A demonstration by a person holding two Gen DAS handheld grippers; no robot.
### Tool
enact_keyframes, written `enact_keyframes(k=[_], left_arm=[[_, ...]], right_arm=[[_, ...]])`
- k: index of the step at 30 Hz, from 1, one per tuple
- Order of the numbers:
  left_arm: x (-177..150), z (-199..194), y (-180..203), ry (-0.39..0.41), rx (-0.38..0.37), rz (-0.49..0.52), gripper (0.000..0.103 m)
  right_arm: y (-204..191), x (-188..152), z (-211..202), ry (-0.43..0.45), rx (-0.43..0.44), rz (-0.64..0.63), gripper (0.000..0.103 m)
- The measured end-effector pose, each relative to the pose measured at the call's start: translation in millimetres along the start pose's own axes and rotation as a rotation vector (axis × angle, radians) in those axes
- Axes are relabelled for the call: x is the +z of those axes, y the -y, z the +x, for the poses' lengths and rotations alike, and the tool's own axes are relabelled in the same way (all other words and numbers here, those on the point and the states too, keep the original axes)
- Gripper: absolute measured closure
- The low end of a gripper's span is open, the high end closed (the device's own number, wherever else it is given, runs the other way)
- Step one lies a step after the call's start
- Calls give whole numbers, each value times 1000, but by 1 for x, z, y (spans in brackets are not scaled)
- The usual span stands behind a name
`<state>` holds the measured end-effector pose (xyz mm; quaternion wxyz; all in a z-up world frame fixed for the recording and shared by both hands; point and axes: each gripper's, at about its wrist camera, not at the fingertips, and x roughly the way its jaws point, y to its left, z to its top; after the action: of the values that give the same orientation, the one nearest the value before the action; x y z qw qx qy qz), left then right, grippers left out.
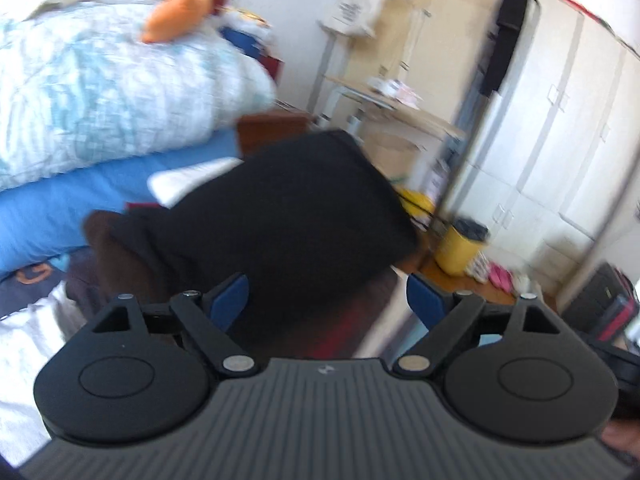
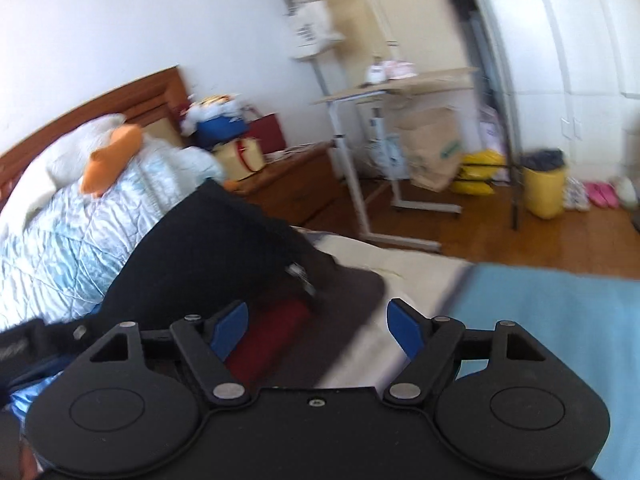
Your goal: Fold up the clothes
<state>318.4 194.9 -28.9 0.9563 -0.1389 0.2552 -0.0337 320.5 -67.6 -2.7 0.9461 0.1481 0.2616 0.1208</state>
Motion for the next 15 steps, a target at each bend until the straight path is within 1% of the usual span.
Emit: enact_keyframes(k=[1,3,4,7,9,11,12,13,15], left_arm=[[-6,-4,11,-20,5,45,8],[-19,-12,32,-62,7,128,8],[-28,-18,38,-93,-15,146,8],[-53,-33,48,-195,-78,132,8],[-69,-48,55,-211,-50,138,7],[-84,-61,64,-214,37,186,7],[-91,-66,71,-211,63,226,7],[-96,-71,76,-211,84,261,7],[-99,-79,84,-214,100,281,7]], right_arm=[[8,-4,-15,-9,-14,16,22],[20,-8,-44,-23,-45,24,22],[24,-11,-58,-32,-60,24,22],[30,-15,-94,-38,-91,13,22],[30,-22,-118,-36,-117,-5,21],[27,-32,-137,-30,-139,-36,18],[25,-37,-142,-31,-147,-55,15],[24,-42,-144,-35,-156,-62,14],[25,-51,-152,-43,-167,-57,14]])
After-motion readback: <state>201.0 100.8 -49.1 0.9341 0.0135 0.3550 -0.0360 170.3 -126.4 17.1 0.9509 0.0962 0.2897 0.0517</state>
